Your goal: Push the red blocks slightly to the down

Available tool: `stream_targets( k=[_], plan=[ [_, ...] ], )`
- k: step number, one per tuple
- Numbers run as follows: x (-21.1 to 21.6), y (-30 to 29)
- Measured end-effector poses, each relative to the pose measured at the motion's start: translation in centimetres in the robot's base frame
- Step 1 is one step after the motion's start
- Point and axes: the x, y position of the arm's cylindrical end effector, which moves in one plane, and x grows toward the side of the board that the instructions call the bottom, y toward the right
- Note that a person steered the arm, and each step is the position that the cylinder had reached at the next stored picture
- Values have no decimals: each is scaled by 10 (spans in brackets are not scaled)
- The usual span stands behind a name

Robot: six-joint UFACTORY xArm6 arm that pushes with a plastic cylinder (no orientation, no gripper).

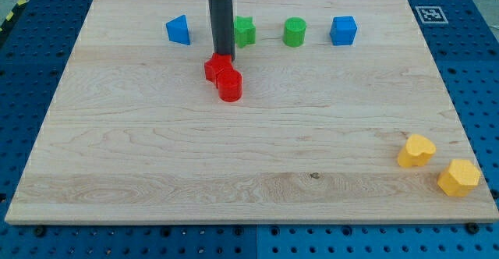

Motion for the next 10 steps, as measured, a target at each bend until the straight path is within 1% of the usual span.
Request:
stream_targets(
  k=[3,5,6,7,9,10],
  plan=[
    [48,8],
    [50,10],
    [51,26],
    [67,29],
    [73,87],
    [73,127]
  ],
)
